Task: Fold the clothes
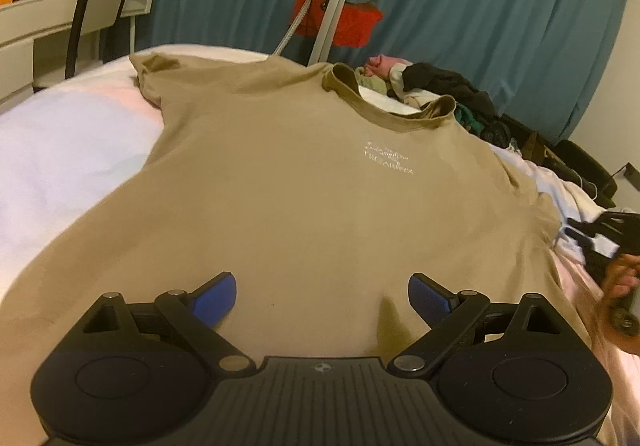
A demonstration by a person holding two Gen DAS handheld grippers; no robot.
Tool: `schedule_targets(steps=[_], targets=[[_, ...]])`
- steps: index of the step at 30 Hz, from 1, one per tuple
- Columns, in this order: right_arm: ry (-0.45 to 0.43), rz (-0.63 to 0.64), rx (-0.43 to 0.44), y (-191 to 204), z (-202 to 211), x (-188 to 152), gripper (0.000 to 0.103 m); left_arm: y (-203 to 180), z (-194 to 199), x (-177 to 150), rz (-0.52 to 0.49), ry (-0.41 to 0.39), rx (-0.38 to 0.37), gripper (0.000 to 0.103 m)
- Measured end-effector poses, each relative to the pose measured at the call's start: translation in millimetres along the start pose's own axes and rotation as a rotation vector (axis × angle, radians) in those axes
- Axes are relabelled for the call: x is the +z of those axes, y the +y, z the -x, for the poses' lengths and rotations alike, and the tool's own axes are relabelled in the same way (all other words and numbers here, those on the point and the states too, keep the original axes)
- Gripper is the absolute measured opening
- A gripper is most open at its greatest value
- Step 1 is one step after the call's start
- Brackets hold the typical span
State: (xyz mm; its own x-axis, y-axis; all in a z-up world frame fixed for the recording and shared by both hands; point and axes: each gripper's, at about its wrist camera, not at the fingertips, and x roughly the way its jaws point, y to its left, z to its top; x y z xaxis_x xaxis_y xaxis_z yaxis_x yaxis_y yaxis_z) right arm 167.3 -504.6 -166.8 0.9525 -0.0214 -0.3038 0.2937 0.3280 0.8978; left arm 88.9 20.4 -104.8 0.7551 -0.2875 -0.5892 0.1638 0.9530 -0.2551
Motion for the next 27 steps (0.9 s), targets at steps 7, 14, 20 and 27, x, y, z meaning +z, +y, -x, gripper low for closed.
schedule_targets(steps=[7,14,20,27], targets=[[0.041,0.009,0.055,5.1,12.3,-4.4,0.045,-7.6,16.6,-1.7,-0.045,-0.037,-0.004,0.094],[0.097,0.045,0.062,4.0,-37.0,-19.3,0.07,-14.1,12.6,-4.6,-0.093,-0.046,0.004,0.094],[0.027,0.164,0.026,11.7,-93.6,-16.3,0.051,-7.9,-2.3,-3.6,-0.085,-0.05,-0.003,0.094],[-0.031,0.336,-0.079,50.5,-122.2,9.1,0.006,-4.6,-27.3,3.6,-0.078,-0.046,-0.013,0.094]])
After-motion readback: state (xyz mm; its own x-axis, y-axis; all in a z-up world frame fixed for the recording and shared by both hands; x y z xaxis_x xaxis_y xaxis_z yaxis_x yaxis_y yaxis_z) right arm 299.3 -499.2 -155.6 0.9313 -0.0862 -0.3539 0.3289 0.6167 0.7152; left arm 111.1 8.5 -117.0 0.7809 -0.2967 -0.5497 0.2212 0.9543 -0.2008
